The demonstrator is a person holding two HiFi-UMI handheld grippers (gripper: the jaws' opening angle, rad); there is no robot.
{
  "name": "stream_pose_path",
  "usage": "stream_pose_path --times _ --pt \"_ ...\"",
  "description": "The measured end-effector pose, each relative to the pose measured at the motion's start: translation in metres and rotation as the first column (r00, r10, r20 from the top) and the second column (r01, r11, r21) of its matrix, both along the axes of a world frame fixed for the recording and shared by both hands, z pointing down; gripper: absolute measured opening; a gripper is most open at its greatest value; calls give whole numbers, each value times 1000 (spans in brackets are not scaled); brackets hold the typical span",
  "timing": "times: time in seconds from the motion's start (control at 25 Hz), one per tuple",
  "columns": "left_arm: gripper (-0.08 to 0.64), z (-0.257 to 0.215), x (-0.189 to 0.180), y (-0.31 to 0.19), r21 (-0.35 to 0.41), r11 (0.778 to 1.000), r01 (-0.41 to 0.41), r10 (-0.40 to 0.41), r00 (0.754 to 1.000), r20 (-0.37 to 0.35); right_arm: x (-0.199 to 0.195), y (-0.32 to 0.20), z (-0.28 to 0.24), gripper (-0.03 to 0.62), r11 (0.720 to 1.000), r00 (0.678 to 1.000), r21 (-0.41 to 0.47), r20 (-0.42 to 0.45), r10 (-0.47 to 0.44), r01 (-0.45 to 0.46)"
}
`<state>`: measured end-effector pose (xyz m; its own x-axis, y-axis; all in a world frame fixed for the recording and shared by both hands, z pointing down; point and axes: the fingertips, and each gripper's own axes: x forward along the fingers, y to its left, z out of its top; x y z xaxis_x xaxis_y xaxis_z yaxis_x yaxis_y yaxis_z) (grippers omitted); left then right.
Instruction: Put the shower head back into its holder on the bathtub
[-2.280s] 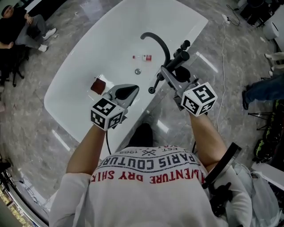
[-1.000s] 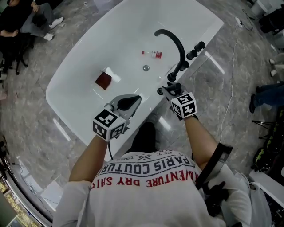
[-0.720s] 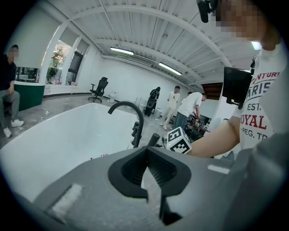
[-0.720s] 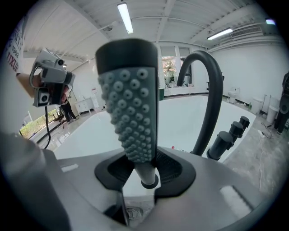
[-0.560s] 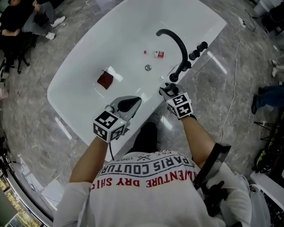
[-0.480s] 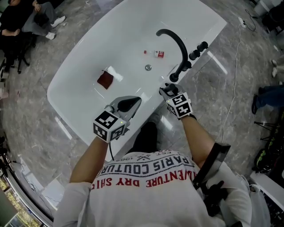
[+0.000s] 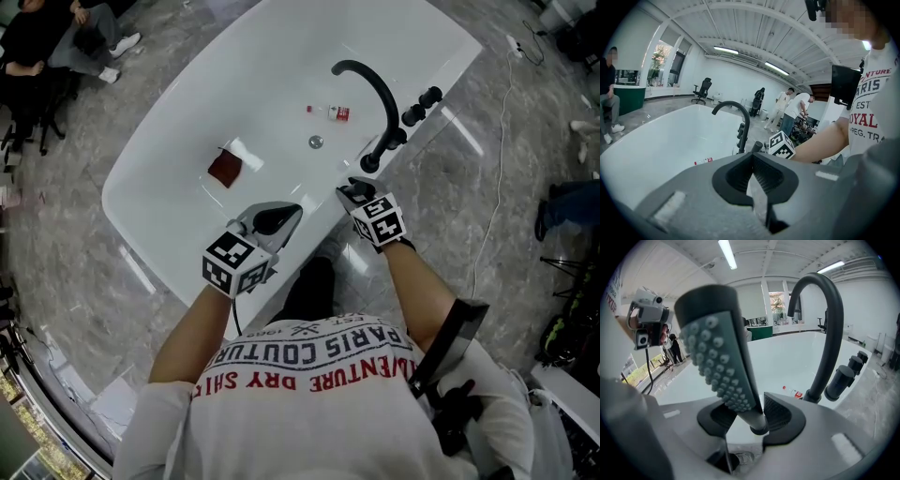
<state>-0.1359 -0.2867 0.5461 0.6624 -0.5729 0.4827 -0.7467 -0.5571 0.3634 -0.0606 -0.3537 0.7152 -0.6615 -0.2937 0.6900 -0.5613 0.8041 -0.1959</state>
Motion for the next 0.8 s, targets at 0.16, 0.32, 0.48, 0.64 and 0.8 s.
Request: stream_pose_path --times 0.16,0.32,0.48,0.64,0.8 --pt "5 -4 6 2 3 1000 -19 19 1000 13 7 5 -14 202 999 999 -41 39 29 -27" --pt "6 -17 26 2 24 999 -47 47 999 4 36 20 -45 185 999 994 -28 96 50 -47" --pt "5 -36 69 15 71 991 -112 114 993 -30 84 53 -102 35 993 980 22 167 111 -116" --pt "5 -61 110 50 115 980 -165 172 983 -60 110 110 -175 5 990 959 71 267 97 -120" --pt "5 -94 149 101 150 968 -200 213 974 -77 126 170 -245 5 989 933 109 357 52 -97"
